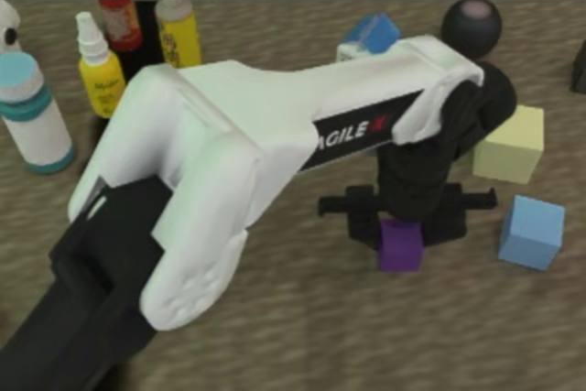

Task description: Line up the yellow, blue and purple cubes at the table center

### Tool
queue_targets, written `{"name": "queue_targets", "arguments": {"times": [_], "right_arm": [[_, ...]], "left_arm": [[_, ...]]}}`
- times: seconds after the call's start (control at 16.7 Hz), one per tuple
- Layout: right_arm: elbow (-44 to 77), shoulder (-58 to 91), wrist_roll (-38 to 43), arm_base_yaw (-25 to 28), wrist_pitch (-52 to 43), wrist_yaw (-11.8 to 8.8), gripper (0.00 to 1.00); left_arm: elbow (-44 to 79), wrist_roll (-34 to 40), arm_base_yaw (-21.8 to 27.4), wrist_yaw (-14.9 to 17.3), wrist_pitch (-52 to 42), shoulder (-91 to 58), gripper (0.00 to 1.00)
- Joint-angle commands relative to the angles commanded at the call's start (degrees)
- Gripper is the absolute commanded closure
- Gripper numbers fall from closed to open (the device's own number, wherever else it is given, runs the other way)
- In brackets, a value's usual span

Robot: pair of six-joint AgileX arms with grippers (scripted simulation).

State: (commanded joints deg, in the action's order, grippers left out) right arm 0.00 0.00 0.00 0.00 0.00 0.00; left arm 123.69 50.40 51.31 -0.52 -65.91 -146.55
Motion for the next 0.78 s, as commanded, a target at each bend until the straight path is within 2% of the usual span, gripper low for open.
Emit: {"name": "queue_targets", "arguments": {"times": [0.6, 0.78], "right_arm": [[0.0, 0.0, 0.0, 0.0, 0.0, 0.0, 0.0], [0.0, 0.0, 0.0, 0.0, 0.0, 0.0, 0.0]], "left_arm": [[0.0, 0.0, 0.0, 0.0, 0.0, 0.0, 0.02], [0.0, 0.0, 0.0, 0.0, 0.0, 0.0, 0.0]]}}
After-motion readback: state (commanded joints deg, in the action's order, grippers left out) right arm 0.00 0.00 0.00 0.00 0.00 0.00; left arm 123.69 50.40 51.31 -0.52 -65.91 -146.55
